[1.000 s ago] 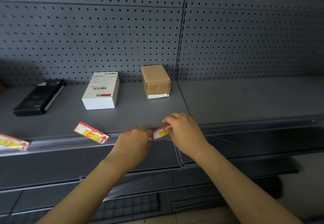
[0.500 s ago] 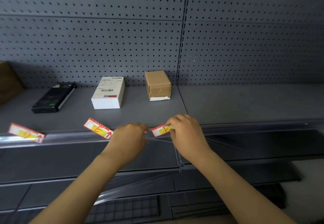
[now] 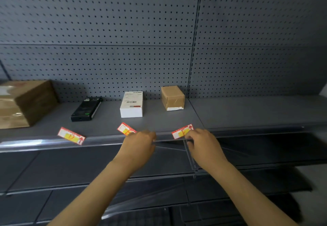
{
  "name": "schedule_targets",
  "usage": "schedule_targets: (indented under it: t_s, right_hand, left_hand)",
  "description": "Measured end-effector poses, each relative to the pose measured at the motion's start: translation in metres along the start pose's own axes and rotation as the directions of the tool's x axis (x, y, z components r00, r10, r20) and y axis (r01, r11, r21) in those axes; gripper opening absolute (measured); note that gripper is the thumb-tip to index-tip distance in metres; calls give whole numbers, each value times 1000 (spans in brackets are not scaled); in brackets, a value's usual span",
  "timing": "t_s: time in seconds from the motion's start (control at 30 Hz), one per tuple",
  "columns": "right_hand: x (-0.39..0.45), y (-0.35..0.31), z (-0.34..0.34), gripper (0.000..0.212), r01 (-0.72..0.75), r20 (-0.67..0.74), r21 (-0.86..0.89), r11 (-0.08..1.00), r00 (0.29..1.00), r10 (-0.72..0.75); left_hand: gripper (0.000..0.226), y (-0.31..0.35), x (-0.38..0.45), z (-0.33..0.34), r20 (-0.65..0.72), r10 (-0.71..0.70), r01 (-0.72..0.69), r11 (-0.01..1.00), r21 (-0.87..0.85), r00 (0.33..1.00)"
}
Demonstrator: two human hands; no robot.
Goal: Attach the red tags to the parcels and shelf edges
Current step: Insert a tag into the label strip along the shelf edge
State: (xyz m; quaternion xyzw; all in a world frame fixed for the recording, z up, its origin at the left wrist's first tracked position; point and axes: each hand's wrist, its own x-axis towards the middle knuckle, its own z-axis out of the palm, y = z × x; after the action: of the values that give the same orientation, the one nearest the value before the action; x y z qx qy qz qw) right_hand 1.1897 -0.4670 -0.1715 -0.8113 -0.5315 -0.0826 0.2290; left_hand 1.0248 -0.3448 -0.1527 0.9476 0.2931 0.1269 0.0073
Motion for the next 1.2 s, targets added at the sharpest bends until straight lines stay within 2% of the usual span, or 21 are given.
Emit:
schedule_targets:
  t_s: [0.23, 0.4, 0.63, 0.77, 0.9, 1.2]
  right_hand:
    - [-6, 5, 1, 28, -85, 69, 55, 995, 994, 81]
    - [22, 29, 8, 36, -93, 71, 77, 993, 994, 87]
    - [61, 64, 32, 27, -69, 108, 58, 996, 992, 63]
    - [76, 74, 44, 21, -32, 114, 61, 998, 993, 25]
    - [86, 79, 48, 10, 0, 69, 55, 999, 998, -3]
    - [78, 86, 61, 8, 54, 7, -3, 999, 999, -54]
  left_hand:
    - [25, 6, 11, 19, 75, 19, -13, 997, -74, 997]
    - [28, 21, 51, 44, 78, -33, 42, 993, -112, 996]
    - [35, 42, 95, 79, 117, -138, 156, 976, -154, 983]
    - [29, 44, 104, 91, 77, -201, 211, 964, -161, 977]
    - [21, 43, 111, 96, 25, -223, 224, 964, -141, 974]
    - [14, 40, 107, 98, -26, -168, 169, 985, 19, 985]
